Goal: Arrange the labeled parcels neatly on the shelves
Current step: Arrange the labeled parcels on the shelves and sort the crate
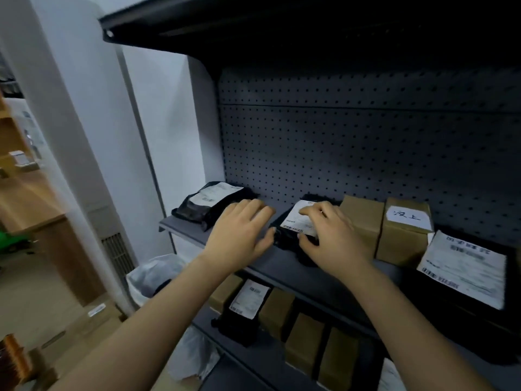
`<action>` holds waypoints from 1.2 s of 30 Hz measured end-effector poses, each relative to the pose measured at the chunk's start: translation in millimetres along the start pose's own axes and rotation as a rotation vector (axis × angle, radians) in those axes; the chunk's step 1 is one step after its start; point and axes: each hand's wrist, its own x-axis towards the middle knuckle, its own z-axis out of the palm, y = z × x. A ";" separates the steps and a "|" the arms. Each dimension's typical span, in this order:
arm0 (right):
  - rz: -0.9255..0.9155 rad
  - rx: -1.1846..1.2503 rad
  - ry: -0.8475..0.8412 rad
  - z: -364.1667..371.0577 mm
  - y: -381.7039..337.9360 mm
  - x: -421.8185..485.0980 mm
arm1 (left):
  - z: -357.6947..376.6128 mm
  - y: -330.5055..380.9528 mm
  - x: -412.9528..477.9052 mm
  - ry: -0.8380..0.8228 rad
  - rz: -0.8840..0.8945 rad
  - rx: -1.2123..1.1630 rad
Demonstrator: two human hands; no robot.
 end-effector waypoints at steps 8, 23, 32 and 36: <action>0.288 -0.101 0.068 24.4 -0.3 14.2 | 61.0 -47.6 34.8 -0.017 0.160 -0.217; 0.840 0.149 0.054 74.2 -27.3 18.4 | 126.7 -60.3 29.8 -0.525 -0.086 -0.805; 0.753 0.179 0.077 76.1 -36.9 17.7 | 133.5 -76.5 18.8 -0.580 -0.150 -0.944; 0.631 0.216 -0.012 83.1 -45.9 19.2 | 132.0 -106.7 12.0 -0.519 -0.190 -0.871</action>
